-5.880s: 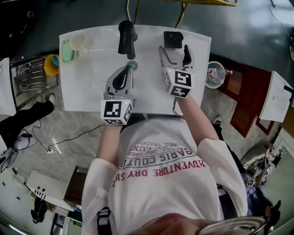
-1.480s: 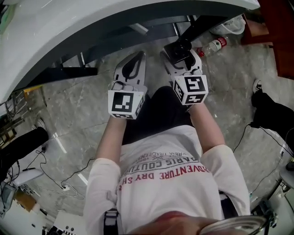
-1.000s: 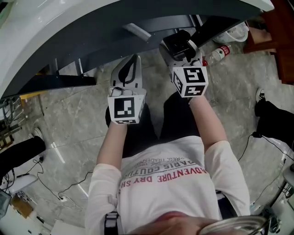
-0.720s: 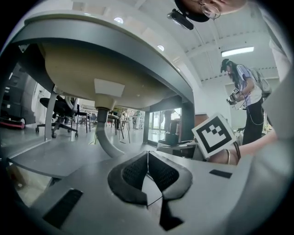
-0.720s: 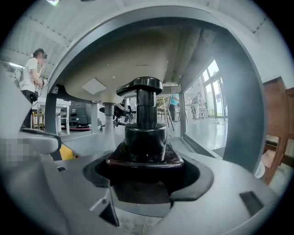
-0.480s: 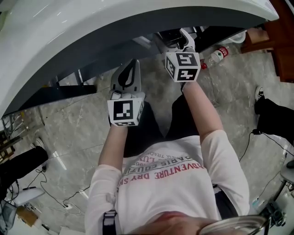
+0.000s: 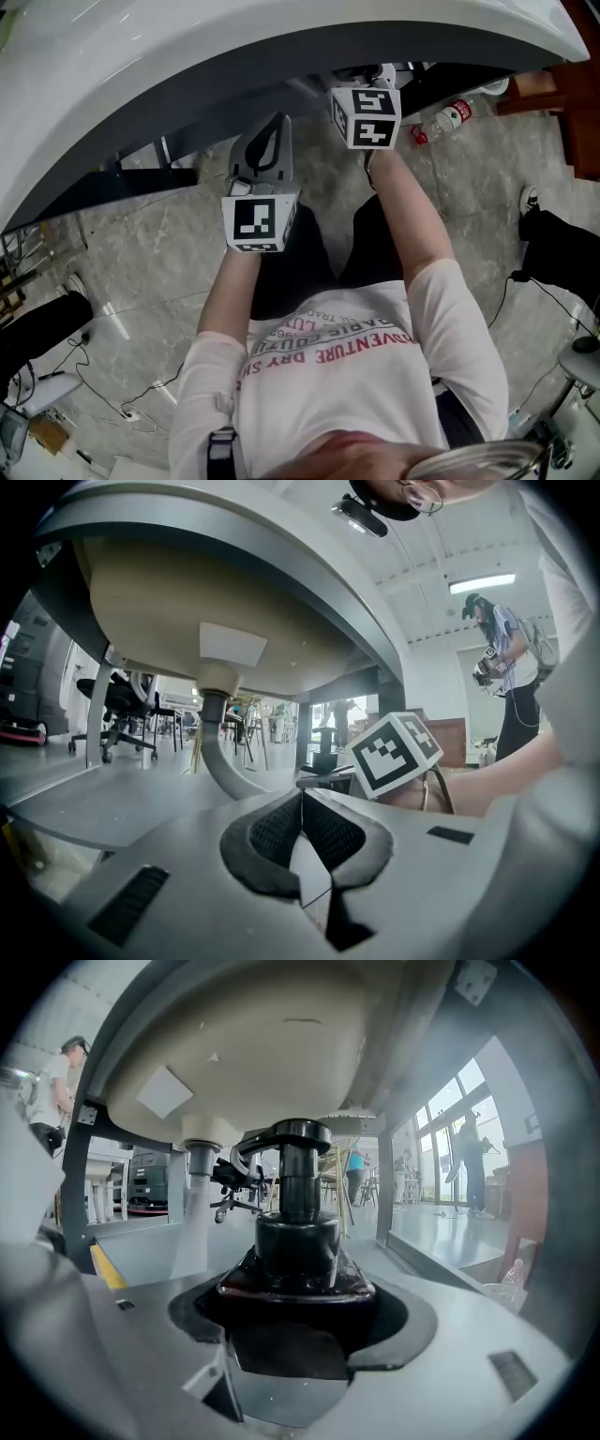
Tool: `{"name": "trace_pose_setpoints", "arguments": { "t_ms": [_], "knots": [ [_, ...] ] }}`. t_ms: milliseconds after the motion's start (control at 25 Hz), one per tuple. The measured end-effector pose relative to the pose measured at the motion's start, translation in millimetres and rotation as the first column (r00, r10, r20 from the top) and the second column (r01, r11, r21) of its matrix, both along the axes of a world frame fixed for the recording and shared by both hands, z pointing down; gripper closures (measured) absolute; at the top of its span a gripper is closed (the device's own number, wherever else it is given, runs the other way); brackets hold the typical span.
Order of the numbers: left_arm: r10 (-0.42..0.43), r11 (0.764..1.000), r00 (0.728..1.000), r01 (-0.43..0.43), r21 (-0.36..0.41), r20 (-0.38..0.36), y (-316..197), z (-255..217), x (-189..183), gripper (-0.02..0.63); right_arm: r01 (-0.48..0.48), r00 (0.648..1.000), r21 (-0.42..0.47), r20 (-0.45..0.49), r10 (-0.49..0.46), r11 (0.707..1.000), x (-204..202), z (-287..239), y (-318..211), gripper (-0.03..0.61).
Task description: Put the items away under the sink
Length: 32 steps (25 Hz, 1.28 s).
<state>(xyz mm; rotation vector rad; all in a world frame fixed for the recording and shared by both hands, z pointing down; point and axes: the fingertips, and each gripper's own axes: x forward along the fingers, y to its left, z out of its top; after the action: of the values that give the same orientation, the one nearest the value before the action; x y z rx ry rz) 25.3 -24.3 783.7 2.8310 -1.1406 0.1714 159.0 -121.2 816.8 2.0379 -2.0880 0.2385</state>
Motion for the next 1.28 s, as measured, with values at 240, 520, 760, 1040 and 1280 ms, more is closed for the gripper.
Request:
{"name": "trace_pose_setpoints", "arguments": {
  "t_ms": [240, 520, 760, 1040, 1280],
  "knots": [
    [-0.013, 0.999, 1.000, 0.012, -0.041, -0.019, 0.7, 4.1, -4.6, 0.591, 0.002, 1.000, 0.010, 0.003, -0.002, 1.000, 4.7, 0.7, -8.5, 0.207],
    [-0.046, 0.998, 0.998, 0.044, -0.044, -0.034, 3.8, -0.5, -18.4, 0.591, -0.012, 1.000, 0.052, 0.012, 0.011, 0.999, 4.2, -2.5, -11.5, 0.207],
    [-0.051, 0.998, 0.998, 0.050, -0.026, -0.022, 7.6, -3.6, -19.6, 0.591, -0.054, 0.995, 0.084, -0.079, 0.061, 0.995, 5.8, -1.7, -7.5, 0.206],
    [-0.059, 0.998, 0.998, 0.059, -0.019, -0.035, 13.8, -7.5, -18.1, 0.591, -0.101, 0.993, 0.170, -0.047, 0.111, 0.980, 7.5, -28.7, 32.7, 0.206],
    [-0.041, 0.999, 0.998, 0.042, 0.012, -0.053, 27.9, -21.8, -7.8, 0.591, -0.053, 0.995, 0.195, 0.088, 0.037, 0.979, -8.3, -46.9, 95.7, 0.236]
  ]
}}
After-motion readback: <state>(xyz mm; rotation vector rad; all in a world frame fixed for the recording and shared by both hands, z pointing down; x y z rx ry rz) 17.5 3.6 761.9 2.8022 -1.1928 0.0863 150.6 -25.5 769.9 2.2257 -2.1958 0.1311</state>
